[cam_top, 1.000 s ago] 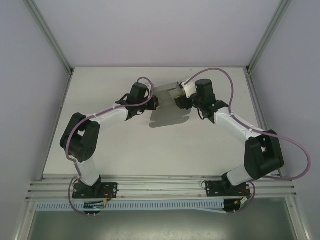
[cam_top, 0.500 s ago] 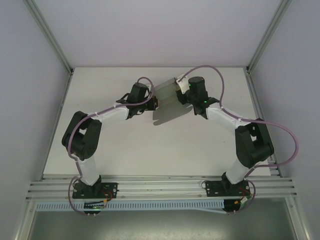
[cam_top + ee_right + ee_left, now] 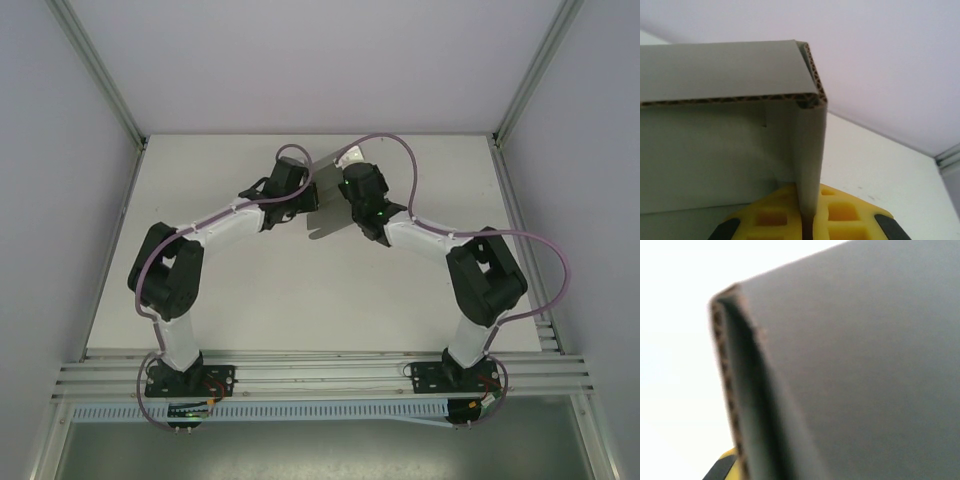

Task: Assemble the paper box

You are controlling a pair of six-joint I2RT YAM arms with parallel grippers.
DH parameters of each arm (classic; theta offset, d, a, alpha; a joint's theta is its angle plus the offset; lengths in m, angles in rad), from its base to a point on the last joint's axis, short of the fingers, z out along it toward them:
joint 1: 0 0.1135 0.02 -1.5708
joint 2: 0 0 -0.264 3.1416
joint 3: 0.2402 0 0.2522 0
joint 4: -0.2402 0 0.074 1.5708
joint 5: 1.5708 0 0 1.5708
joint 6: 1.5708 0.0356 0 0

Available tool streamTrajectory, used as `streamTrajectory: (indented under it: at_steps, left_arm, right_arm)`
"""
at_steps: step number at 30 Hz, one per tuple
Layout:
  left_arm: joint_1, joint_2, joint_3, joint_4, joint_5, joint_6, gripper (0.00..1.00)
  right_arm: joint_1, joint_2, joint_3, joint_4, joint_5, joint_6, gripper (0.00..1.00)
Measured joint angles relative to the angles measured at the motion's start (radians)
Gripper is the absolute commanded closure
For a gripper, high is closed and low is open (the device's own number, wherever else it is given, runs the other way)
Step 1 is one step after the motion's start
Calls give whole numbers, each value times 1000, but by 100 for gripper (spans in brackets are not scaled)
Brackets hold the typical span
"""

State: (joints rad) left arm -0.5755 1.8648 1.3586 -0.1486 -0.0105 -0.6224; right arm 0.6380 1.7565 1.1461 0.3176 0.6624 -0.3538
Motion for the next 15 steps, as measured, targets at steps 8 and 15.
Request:
streamTrajectory:
  at_steps: [8,15]
  left_arm:
    - [-30,97,208,-225,-144,-192,100]
    - [-29,99,178,-198,-91,-133,100]
  right_arm:
    - [5,36,6,58,103,5,100]
    - [-33,14,-7,-18,-49,92,100]
